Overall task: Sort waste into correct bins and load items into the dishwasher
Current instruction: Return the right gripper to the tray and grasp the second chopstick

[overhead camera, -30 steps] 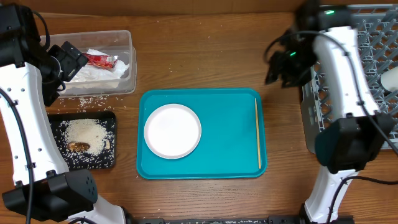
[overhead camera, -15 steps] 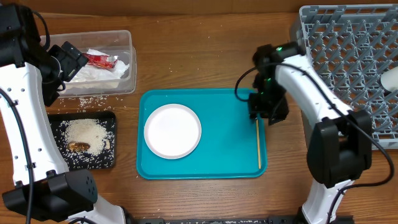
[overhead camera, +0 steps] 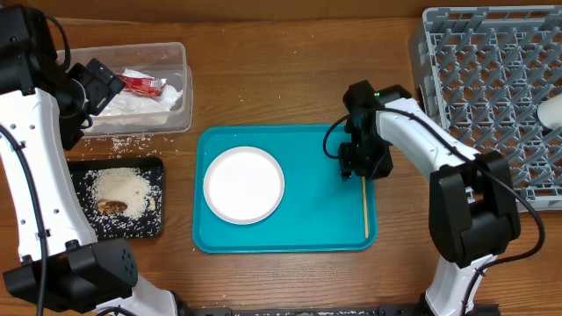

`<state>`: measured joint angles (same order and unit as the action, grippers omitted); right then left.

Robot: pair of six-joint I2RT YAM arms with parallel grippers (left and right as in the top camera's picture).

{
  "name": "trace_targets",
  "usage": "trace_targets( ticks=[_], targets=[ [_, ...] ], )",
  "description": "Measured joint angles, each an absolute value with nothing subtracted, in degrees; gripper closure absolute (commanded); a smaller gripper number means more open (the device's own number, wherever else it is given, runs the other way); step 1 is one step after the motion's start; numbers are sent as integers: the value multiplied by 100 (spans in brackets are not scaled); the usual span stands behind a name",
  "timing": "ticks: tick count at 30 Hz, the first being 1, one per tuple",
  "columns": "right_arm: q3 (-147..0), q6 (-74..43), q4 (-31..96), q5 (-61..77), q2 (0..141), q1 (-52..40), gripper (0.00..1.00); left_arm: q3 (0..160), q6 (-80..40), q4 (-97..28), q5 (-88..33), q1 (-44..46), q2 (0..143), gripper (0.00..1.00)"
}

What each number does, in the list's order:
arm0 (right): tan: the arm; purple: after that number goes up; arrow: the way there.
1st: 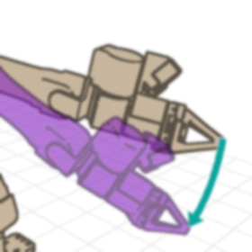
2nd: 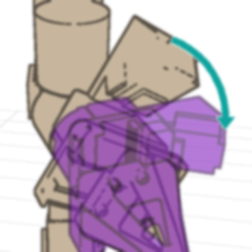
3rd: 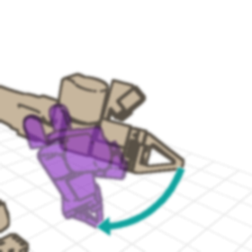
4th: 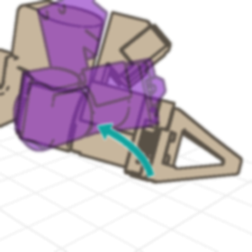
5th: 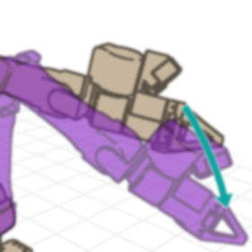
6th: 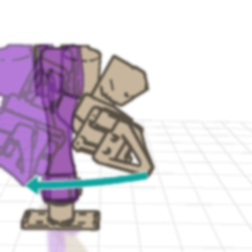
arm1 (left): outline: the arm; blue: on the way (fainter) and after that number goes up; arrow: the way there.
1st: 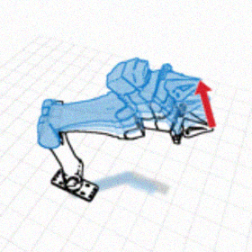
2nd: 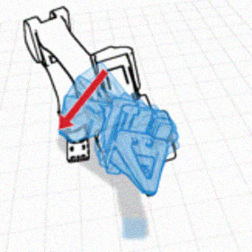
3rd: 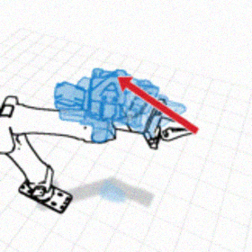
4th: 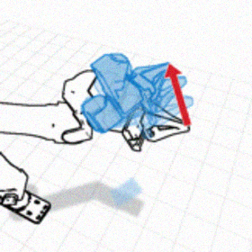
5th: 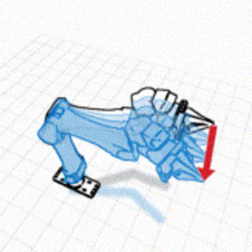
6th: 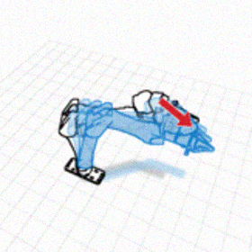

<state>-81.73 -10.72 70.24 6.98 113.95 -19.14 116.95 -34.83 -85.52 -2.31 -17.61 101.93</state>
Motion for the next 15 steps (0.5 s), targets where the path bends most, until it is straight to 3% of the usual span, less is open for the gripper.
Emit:
trace_targets(
  ticks=[12, 15],
  targets=[
    [-7636, -1072, 6097, 473, 11393, -1916, 45, 11695, -3483, -8554, -233, -1761, 10193, 0],
    [-7555, -1074, 5878, 427, 11391, -1918, 65, 11695, -3483, -8554, -233, -1761, 10193, 0]
  ],
)
